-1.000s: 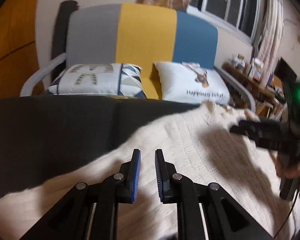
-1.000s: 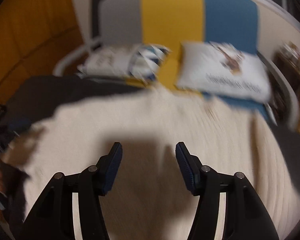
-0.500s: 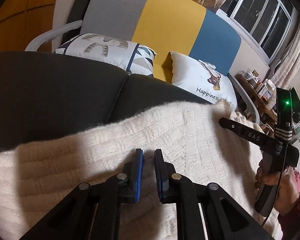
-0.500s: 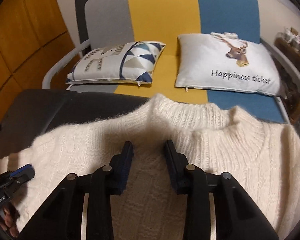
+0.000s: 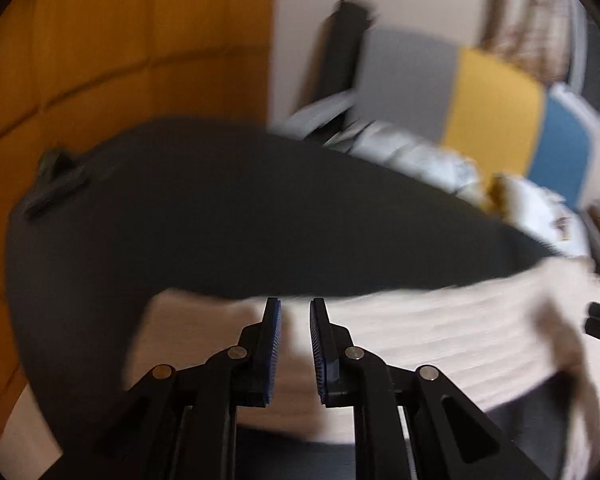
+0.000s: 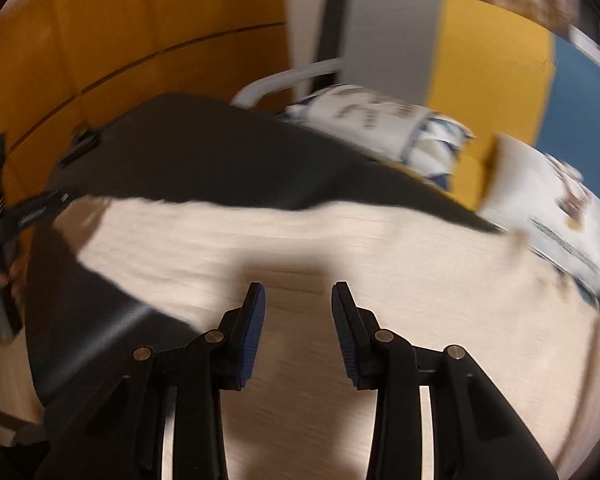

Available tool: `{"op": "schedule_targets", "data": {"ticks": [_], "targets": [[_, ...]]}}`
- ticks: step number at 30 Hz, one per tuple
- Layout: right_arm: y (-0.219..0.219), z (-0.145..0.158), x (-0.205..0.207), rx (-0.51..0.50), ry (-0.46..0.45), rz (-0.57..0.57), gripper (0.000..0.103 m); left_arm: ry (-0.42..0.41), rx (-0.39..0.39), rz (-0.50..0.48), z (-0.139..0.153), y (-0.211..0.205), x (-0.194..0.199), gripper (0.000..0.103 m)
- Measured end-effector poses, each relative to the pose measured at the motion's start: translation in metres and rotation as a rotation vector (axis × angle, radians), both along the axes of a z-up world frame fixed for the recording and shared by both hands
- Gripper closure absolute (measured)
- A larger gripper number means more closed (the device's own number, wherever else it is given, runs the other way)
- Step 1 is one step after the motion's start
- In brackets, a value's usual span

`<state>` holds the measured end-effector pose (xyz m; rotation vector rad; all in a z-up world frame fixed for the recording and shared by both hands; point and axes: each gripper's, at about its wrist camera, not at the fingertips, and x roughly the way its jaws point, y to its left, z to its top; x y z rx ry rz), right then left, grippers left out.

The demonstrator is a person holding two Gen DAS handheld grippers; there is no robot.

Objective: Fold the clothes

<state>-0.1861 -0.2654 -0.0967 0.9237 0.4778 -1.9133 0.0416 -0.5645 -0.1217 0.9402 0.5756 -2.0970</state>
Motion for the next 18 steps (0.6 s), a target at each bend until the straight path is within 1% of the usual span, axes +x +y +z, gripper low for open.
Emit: {"op": "schedule_targets", "data": {"ticks": [1, 3, 4, 5, 7, 8, 10, 11, 14, 16, 18], "targets": [[-0.012, -0.005, 0.003, 0.021, 0.004, 0.002, 0.065, 0.022, 0.04, 0.026, -0.007, -0.009, 0.012, 0.089], [-0.035, -0.015, 0.006, 0.068, 0.011, -0.012, 0.065, 0.098, 0.128, 0.068, -0.02, -0.023, 0.038, 0.089], [-0.046, -0.02, 0.008, 0.091, 0.015, -0.02, 0.065, 0.112, 0.136, 0.075, -0.022, -0.024, 0.045, 0.089], [-0.057, -0.025, 0.01, 0.115, 0.019, -0.027, 0.063, 0.12, 0.132, 0.078, -0.023, -0.023, 0.05, 0.089], [-0.079, -0.035, 0.013, 0.162, 0.026, -0.041, 0.058, 0.1, 0.102, 0.078, -0.023, -0.021, 0.051, 0.089], [-0.09, -0.04, 0.014, 0.186, 0.03, -0.049, 0.058, 0.093, 0.096, 0.092, -0.022, -0.023, 0.051, 0.089], [-0.105, -0.041, 0.017, 0.228, 0.059, -0.073, 0.058, 0.087, 0.092, 0.124, -0.022, -0.029, 0.049, 0.089], [-0.109, -0.04, 0.015, 0.235, 0.062, -0.095, 0.058, 0.095, 0.101, 0.153, -0.022, -0.038, 0.049, 0.089], [-0.116, -0.037, 0.002, 0.197, 0.004, -0.181, 0.058, 0.104, 0.116, 0.194, -0.022, -0.064, 0.042, 0.089], [-0.12, -0.037, -0.008, 0.151, -0.043, -0.232, 0.058, 0.082, 0.124, 0.188, -0.021, -0.074, 0.027, 0.089], [-0.126, -0.035, -0.011, 0.126, -0.075, -0.249, 0.058, 0.061, 0.146, 0.175, -0.017, -0.078, 0.026, 0.089]]}}
